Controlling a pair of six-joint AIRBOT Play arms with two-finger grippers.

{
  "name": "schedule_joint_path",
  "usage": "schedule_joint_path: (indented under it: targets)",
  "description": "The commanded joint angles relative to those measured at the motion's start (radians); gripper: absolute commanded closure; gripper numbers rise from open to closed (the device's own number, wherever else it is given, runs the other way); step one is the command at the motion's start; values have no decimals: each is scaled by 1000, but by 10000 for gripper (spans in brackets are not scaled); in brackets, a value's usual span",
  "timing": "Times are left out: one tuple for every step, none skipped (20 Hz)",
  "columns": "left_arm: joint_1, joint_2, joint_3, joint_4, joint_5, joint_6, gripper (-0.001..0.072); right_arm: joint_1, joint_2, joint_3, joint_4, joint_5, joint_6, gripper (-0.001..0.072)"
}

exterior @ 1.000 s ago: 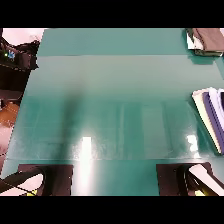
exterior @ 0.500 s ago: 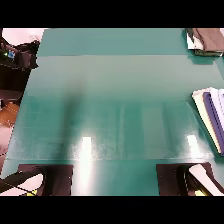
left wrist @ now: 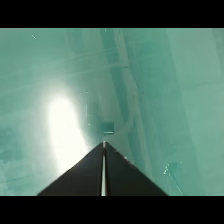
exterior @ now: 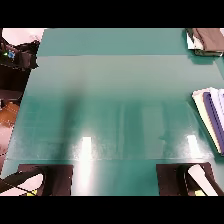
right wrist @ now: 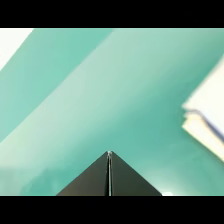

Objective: Fold the shirts.

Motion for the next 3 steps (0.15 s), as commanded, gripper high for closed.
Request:
schedule_joint_path:
  targets:
    - [0, 1, 0, 0, 0, 0, 684, 150, -11, 0, 52, -14, -1, 684]
    - [0, 1, 0, 0, 0, 0, 684, 190, -22, 0, 50, -12, -1, 684]
    - [0, 1, 0, 0, 0, 0, 684, 231, -35, 0, 45, -9, -1, 684]
